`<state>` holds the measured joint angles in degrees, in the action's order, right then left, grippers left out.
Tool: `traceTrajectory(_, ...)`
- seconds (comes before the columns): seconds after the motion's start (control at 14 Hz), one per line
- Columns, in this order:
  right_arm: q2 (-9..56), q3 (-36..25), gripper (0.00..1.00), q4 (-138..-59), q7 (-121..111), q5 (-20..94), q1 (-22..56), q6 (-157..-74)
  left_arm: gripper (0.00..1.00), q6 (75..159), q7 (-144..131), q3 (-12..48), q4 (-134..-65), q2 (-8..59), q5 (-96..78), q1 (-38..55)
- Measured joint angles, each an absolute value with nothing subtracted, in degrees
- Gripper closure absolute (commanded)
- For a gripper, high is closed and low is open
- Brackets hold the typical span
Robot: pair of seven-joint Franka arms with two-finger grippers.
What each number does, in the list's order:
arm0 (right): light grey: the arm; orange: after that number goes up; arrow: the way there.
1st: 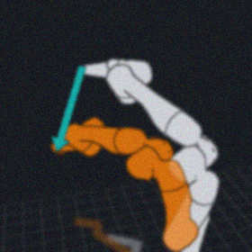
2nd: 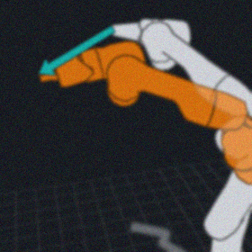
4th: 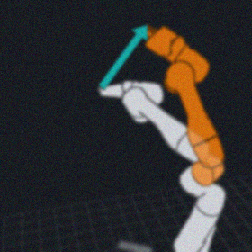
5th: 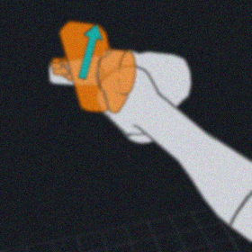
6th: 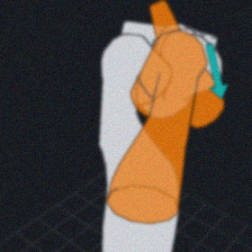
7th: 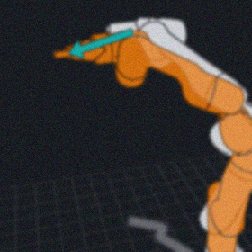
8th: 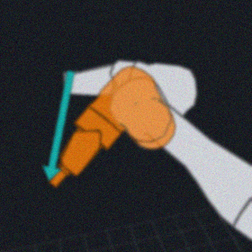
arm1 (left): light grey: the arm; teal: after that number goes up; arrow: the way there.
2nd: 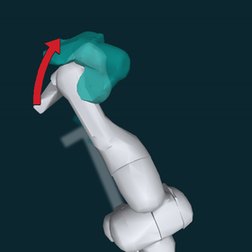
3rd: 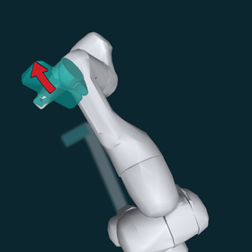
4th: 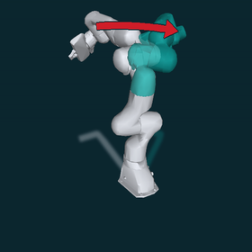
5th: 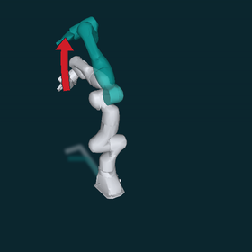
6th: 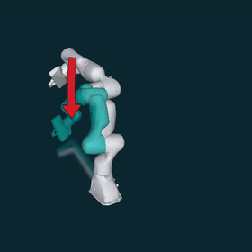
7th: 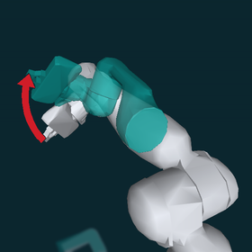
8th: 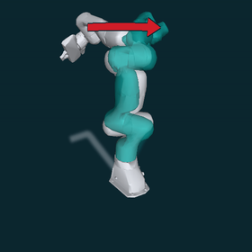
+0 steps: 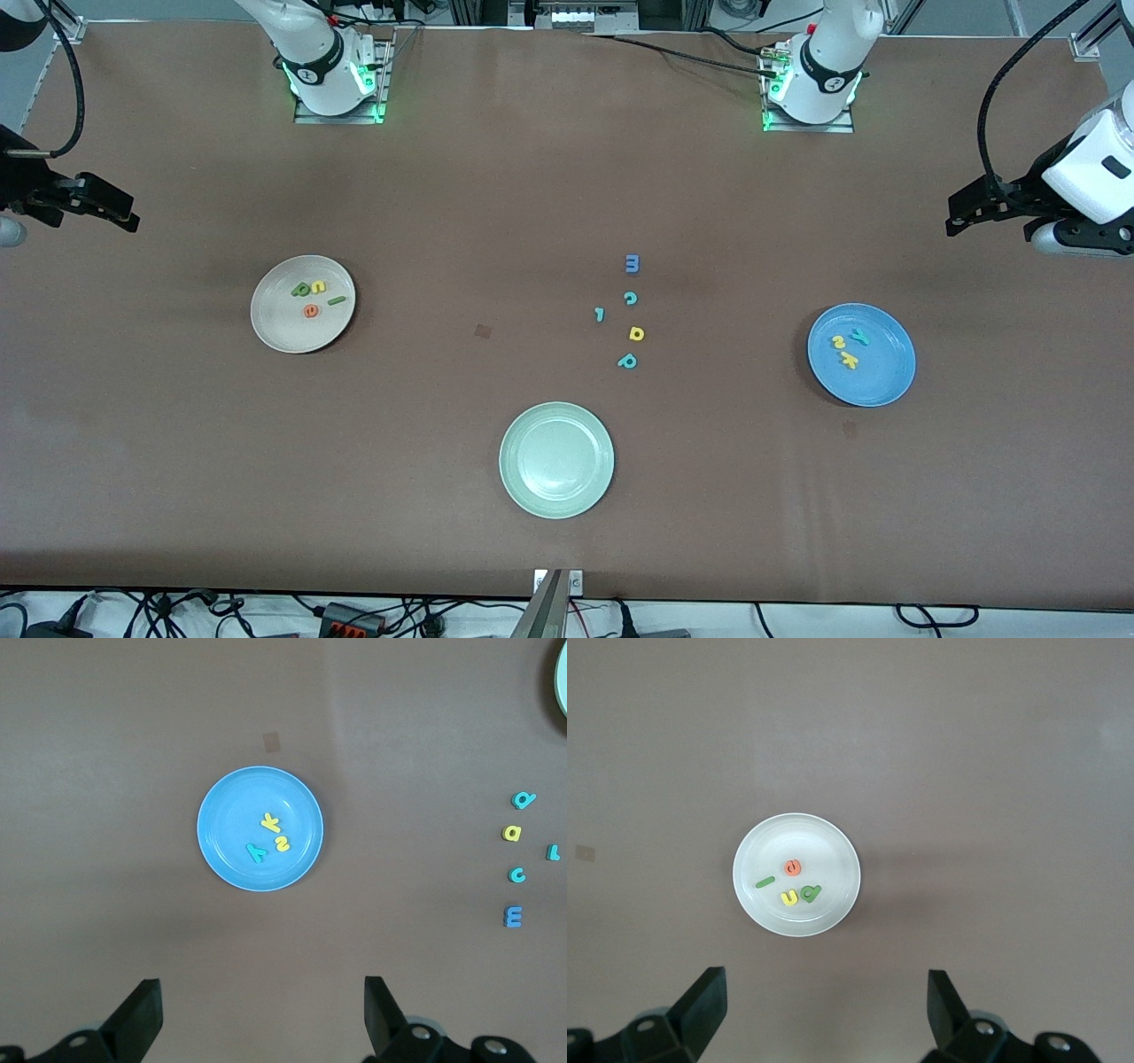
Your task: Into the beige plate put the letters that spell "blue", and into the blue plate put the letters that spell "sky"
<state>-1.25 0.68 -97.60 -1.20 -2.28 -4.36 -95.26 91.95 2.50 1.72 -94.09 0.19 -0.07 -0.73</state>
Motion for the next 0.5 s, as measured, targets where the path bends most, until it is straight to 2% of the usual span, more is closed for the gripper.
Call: traceTrajectory(0.5,-1.10,0.69,0.00,-98.58,-2.10,-2.28,-4.36,-95.63,0.00,91.95,2.50,1.72,-94.09,0.19,-0.07,-0.72)
